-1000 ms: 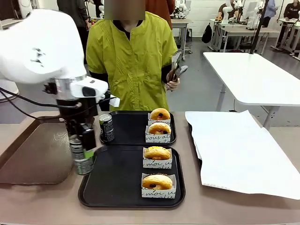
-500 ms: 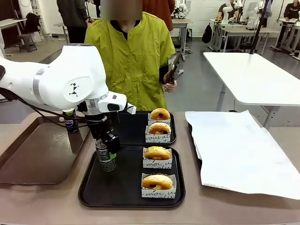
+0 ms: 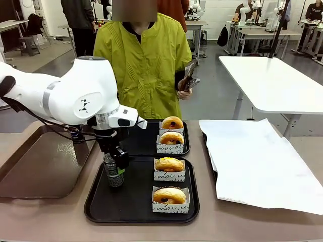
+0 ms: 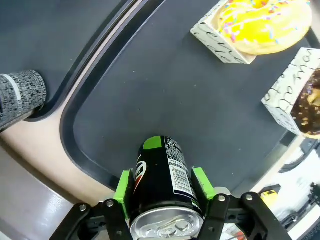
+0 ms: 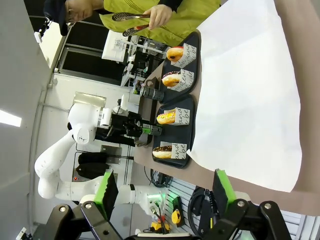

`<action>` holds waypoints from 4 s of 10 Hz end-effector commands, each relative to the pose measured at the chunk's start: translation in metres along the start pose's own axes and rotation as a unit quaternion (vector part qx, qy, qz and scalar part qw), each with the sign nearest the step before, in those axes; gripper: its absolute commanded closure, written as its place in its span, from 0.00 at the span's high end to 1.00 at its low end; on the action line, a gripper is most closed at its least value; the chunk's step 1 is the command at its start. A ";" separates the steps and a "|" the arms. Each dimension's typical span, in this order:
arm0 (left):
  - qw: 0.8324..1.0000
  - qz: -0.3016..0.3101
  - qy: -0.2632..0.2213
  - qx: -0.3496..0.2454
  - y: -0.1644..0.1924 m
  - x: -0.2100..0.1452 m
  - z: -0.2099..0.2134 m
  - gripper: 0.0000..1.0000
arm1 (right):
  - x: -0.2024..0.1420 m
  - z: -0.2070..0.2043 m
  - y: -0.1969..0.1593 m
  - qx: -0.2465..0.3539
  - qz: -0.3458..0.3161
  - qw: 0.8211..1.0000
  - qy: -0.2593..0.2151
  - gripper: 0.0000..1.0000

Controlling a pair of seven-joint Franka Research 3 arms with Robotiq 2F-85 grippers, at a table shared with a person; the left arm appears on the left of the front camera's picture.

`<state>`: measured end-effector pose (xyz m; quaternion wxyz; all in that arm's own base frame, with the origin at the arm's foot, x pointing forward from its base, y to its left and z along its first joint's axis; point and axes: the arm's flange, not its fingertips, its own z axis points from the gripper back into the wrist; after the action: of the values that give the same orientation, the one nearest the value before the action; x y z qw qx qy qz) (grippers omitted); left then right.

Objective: Set up donuts and drinks on trays.
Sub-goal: Pick up one Pepsi coke from the Handle tray and place it on the Flat Tray without a Pepsi coke.

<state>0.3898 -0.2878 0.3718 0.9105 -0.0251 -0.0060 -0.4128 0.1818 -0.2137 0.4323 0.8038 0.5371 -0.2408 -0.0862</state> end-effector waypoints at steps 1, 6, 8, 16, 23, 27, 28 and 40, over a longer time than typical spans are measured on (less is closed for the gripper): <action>1.000 0.012 -0.006 0.019 0.002 0.004 -0.006 0.59 | 0.002 0.000 0.000 0.009 0.010 1.000 -0.005 1.00; 1.000 0.002 -0.022 0.008 -0.006 -0.004 0.016 1.00 | 0.002 0.000 0.000 0.009 0.010 1.000 -0.005 1.00; 1.000 0.002 -0.026 0.011 -0.012 -0.009 0.035 1.00 | 0.002 0.000 0.000 0.009 0.010 1.000 -0.005 1.00; 0.980 0.193 -0.052 -0.012 -0.037 -0.097 0.118 1.00 | 0.002 0.000 0.000 0.009 0.010 1.000 -0.005 1.00; 0.984 0.174 -0.043 -0.010 -0.032 -0.081 0.115 1.00 | 0.002 0.000 0.000 0.009 0.010 1.000 -0.005 1.00; 0.979 0.199 -0.048 0.005 0.028 -0.110 0.148 1.00 | 0.002 0.000 0.000 0.009 0.010 1.000 -0.005 1.00; 0.972 0.224 -0.078 -0.001 0.051 -0.148 0.159 1.00 | 0.002 0.000 0.000 0.009 0.010 1.000 -0.005 1.00; 0.883 0.335 -0.194 -0.267 0.203 -0.325 0.164 1.00 | 0.002 0.000 0.000 0.009 0.010 1.000 -0.005 1.00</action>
<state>0.3254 0.0673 0.5216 0.9603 -0.2611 -0.0686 -0.0700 0.1816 -0.2140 0.4325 0.8037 0.5371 -0.2410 -0.0865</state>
